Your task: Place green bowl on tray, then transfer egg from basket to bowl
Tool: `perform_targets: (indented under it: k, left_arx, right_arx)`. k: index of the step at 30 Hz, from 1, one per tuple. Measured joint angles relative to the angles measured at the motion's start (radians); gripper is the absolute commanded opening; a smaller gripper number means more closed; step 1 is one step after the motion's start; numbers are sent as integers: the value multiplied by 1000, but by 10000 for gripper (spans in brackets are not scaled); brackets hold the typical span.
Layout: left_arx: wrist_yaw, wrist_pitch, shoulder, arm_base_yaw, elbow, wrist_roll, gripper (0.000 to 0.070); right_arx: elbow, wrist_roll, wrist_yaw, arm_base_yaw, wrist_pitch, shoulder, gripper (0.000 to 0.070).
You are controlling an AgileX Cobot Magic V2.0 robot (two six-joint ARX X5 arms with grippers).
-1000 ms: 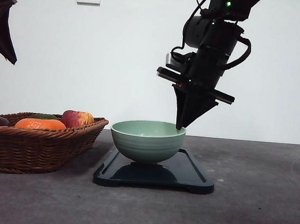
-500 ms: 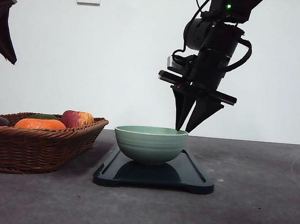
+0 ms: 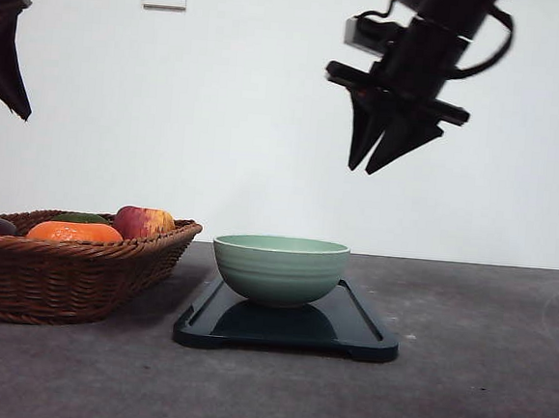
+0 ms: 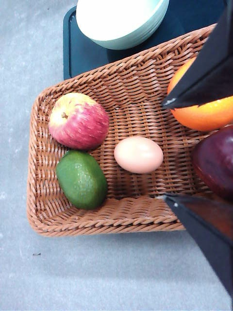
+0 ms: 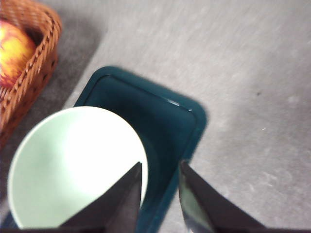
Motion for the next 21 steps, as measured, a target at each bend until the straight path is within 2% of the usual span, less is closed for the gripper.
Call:
perform_targets:
  k: [9, 17, 21]
  left_arx:
    - [0, -2, 0, 0, 0, 0, 351]
    - [0, -10, 0, 0, 0, 0, 351]
    - [0, -10, 0, 0, 0, 0, 351]
  right_arx:
    - [-439, -52, -11, -19, 266, -238, 143]
    - [-710, -97, -142, -113, 343, -433, 143]
    - [-809, -107, -165, -171, 396, -528, 143]
